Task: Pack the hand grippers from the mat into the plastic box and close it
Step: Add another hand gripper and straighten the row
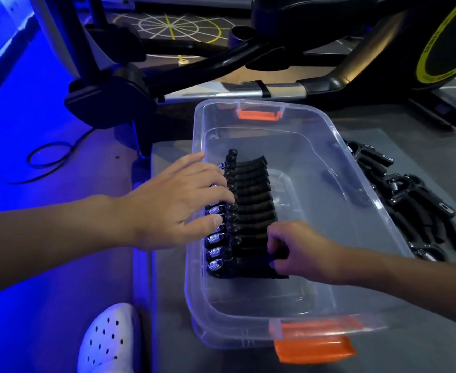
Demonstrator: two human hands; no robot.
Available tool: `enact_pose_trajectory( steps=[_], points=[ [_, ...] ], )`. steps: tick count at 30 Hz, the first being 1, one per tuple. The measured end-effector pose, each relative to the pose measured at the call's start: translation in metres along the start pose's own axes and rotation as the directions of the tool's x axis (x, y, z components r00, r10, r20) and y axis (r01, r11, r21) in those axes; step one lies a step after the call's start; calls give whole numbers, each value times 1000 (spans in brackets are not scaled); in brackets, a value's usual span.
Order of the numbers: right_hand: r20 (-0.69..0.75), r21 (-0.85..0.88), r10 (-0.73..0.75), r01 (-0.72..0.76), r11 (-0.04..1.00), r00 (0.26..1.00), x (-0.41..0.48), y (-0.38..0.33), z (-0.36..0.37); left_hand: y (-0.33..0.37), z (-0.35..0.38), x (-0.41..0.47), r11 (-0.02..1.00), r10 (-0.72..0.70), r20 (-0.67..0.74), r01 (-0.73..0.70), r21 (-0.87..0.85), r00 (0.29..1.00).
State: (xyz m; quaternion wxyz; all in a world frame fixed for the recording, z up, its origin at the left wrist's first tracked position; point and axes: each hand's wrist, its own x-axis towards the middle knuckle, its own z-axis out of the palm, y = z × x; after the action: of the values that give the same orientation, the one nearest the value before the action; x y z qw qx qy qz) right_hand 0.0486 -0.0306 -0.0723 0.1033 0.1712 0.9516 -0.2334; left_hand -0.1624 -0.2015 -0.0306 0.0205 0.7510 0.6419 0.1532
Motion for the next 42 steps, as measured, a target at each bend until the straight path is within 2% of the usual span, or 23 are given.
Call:
enact_pose_trajectory(
  steps=[7,11,15,21,24,28,42],
  points=[
    [53,-250,-45,57,967,998,-2,-1,-2,0,0,1,1000,4,-6,-4,1,1000],
    [74,-166,-47,58,984,996,2,6,3,0,0,0,1000,7,-4,-7,7,1000],
    [53,-143,21,-14,990,998,4,13,4,0,0,1,1000,7,-3,-7,8,1000],
    [50,109,257,-261,959,965,1,10,10,0,0,1,1000,10,0,-10,15,1000],
    [71,253,338,-345,904,939,3,10,10,0,0,1,1000,9,3,-9,18,1000],
    [72,359,449,-443,821,890,6,13,8,0,0,1,1000,5,11,-6,20,1000],
    [175,635,543,-515,575,821,6,15,15,0,0,1,1000,6,12,-6,26,1000]
  ],
)
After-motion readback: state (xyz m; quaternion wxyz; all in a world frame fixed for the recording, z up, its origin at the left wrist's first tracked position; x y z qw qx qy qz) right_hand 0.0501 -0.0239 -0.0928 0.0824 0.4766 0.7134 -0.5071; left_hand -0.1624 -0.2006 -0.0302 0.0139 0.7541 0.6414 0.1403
